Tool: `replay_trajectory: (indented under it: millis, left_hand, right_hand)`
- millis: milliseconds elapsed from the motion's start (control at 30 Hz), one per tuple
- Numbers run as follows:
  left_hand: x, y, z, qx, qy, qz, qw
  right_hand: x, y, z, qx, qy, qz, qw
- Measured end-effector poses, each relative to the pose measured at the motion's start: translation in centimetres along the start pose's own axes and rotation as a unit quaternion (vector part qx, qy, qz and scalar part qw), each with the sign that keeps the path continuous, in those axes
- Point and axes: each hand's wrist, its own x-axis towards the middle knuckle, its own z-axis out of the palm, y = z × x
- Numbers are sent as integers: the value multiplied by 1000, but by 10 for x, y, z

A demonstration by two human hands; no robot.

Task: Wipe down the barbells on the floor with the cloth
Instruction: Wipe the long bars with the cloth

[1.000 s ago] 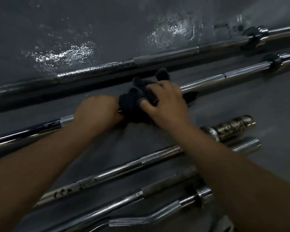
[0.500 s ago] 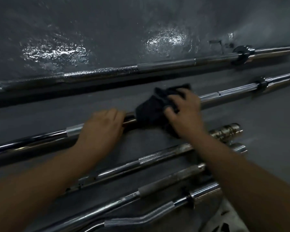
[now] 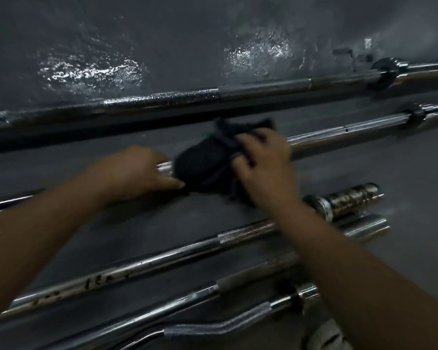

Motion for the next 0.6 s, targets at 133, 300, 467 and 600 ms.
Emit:
replay_trajectory:
  millis: [133,300,467,600]
  left_hand:
    - [-22,2,36,174,229,45,957]
    - [-37,8,57,176,306,122,927]
    - [-24,11,34,61,119,55,990]
    - [-13,6,15,25,25,45,998]
  right_hand:
    - [17,49,-7,17,94,281,955]
    - [-35,-63,10,8,-10,88,996]
    - [-22,38,-19,-19,22,71,997]
    - [11,60,-25,11,82,283,956]
